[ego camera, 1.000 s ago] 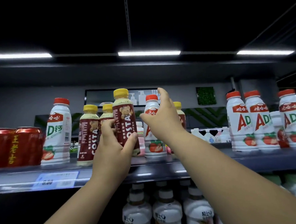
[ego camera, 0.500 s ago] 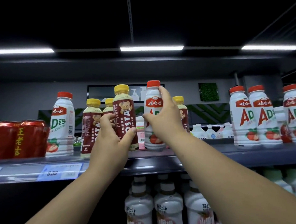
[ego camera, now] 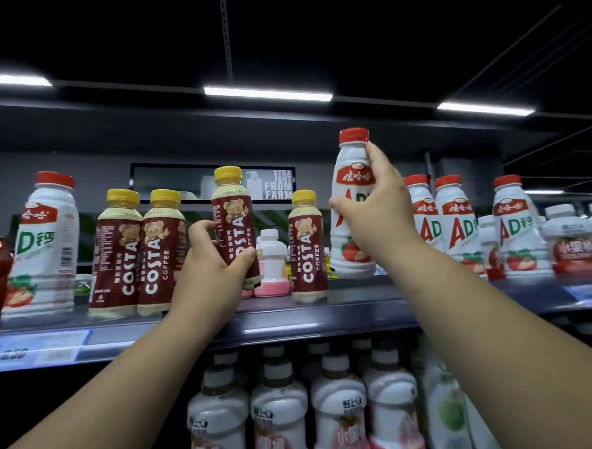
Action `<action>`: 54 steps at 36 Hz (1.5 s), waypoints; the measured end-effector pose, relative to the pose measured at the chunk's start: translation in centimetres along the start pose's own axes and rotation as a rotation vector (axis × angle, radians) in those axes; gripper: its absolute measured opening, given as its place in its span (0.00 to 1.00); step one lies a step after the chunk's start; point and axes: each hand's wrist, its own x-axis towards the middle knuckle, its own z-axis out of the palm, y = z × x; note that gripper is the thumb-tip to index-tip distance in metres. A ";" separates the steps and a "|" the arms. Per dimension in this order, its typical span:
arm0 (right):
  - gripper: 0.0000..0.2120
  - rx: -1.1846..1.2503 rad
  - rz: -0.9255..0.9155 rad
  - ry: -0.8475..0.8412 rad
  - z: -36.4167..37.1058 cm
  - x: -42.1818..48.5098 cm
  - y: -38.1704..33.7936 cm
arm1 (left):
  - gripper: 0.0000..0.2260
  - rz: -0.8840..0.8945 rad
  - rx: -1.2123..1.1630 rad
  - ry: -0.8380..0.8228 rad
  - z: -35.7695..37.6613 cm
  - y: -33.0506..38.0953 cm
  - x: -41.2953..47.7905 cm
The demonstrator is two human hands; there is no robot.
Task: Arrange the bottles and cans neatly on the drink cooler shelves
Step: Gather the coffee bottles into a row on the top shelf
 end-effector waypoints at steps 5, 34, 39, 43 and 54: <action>0.41 -0.086 0.078 -0.022 0.3 -0.4 2.7 | 0.29 0.006 0.050 0.004 0.7 -0.4 -0.1; 0.53 -0.272 0.273 -0.263 1.4 -2.4 6.6 | 0.29 0.087 0.308 -0.073 1.1 -0.7 -0.9; 0.45 -0.486 0.267 -0.301 0.4 -4.1 6.6 | 0.29 0.079 0.319 -0.060 1.1 -0.6 -0.8; 0.41 -0.497 0.286 -0.288 -0.6 -4.0 6.5 | 0.29 0.076 0.314 -0.057 1.0 -0.7 -0.8; 0.38 -0.447 0.252 -0.162 -1.7 -4.7 7.9 | 0.30 0.036 0.319 -0.029 0.8 -0.8 -0.8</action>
